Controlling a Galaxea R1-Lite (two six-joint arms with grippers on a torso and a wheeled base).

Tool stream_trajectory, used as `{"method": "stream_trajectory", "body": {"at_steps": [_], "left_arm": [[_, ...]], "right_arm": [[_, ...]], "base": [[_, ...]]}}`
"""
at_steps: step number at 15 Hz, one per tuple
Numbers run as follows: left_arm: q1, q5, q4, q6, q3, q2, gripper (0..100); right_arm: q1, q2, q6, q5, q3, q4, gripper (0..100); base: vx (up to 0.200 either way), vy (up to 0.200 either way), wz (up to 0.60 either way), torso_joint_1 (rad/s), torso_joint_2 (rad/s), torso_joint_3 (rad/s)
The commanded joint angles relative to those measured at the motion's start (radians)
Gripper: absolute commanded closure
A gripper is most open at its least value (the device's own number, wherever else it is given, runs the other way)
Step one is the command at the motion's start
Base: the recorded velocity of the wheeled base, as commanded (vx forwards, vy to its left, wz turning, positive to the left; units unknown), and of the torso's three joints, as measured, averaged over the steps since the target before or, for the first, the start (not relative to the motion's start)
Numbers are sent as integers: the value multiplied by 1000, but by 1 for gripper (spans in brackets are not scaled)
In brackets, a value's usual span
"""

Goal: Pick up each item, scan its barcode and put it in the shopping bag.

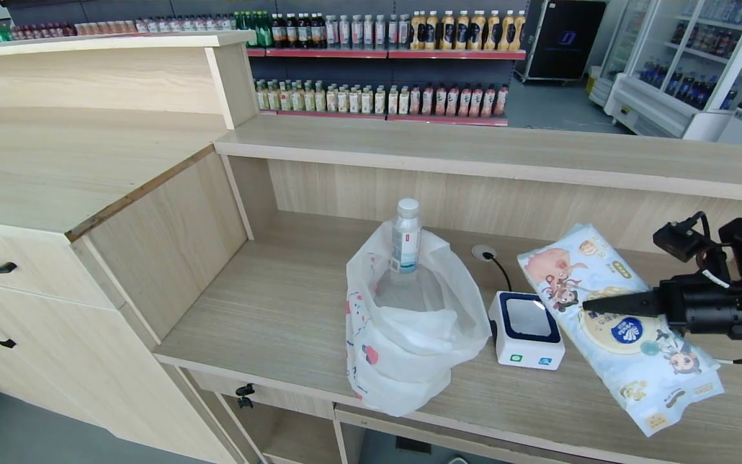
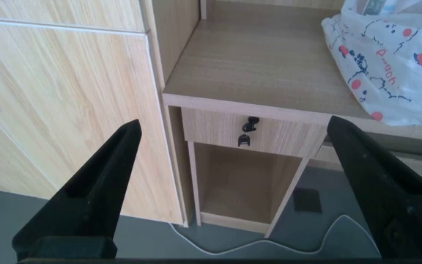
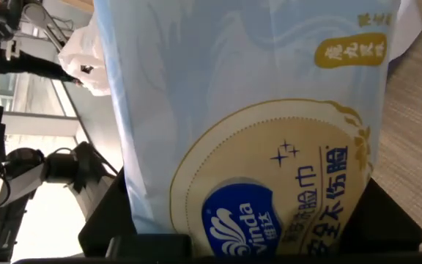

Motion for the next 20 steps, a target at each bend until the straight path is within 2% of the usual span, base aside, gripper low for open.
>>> {"method": "stream_trajectory", "body": {"at_steps": [1, 5, 20], "left_arm": [[0, 0, 0, 0, 0, 1, 0], [0, 0, 0, 0, 0, 1, 0], [0, 0, 0, 0, 0, 1, 0]], "right_arm": [[32, 40, 1, -1, -9, -8, 100], [65, 54, 1, -1, -6, -17, 100], [56, 95, 0, -1, -6, -34, 100]], "base": [[0, 0, 0, 0, 0, 0], [0, 0, 0, 0, 0, 0], [0, 0, 0, 0, 0, 0]]}}
